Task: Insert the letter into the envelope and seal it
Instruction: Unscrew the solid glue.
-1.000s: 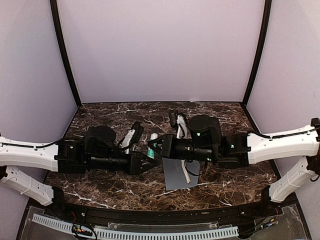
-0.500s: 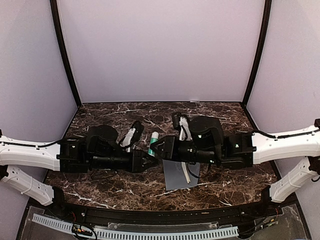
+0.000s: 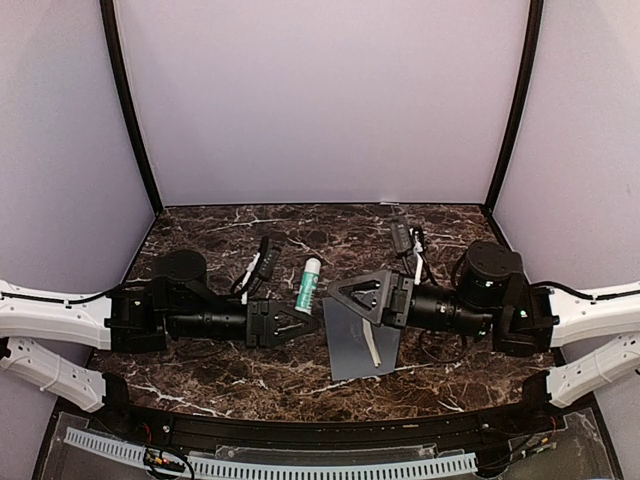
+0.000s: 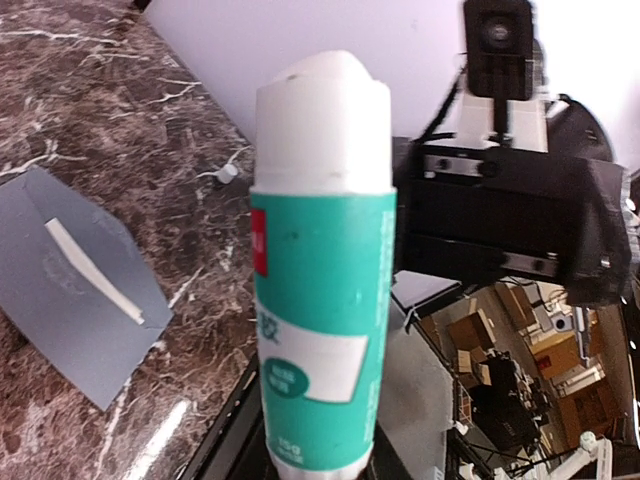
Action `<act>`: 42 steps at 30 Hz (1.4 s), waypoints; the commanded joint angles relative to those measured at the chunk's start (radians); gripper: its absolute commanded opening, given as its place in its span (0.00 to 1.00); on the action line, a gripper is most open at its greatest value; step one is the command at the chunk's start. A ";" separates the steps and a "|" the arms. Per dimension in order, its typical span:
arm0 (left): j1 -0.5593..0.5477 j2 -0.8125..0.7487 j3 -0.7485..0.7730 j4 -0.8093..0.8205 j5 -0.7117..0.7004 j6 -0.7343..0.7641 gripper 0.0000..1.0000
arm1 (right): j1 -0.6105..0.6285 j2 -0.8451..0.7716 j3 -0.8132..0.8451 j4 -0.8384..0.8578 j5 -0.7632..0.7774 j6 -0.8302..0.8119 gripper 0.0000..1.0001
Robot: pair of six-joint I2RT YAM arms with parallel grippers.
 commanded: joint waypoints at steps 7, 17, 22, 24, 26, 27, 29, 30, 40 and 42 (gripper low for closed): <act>-0.003 -0.001 -0.007 0.301 0.332 0.004 0.00 | -0.029 0.032 -0.057 0.371 -0.241 -0.032 0.82; -0.024 0.037 0.004 0.369 0.369 -0.006 0.00 | -0.023 0.097 -0.027 0.471 -0.332 -0.035 0.51; -0.024 0.039 0.007 0.367 0.367 -0.005 0.00 | -0.023 0.104 -0.012 0.460 -0.333 -0.044 0.49; -0.024 0.040 0.007 0.365 0.367 -0.004 0.00 | -0.023 0.106 -0.008 0.460 -0.334 -0.046 0.45; -0.024 0.042 0.007 0.364 0.365 -0.004 0.00 | -0.023 0.110 -0.007 0.462 -0.333 -0.046 0.41; -0.024 0.044 0.006 0.363 0.365 -0.005 0.00 | -0.023 0.112 -0.005 0.462 -0.333 -0.046 0.38; -0.025 0.046 0.005 0.363 0.364 -0.006 0.00 | -0.023 0.115 -0.003 0.456 -0.329 -0.047 0.32; -0.024 0.046 0.005 0.362 0.361 -0.005 0.00 | -0.024 0.115 -0.003 0.454 -0.329 -0.046 0.28; -0.024 0.022 0.006 0.237 0.200 0.032 0.00 | -0.023 0.103 -0.030 0.438 -0.292 -0.034 0.06; -0.024 0.015 0.008 0.193 0.137 0.045 0.00 | -0.024 0.101 -0.019 0.377 -0.260 -0.037 0.05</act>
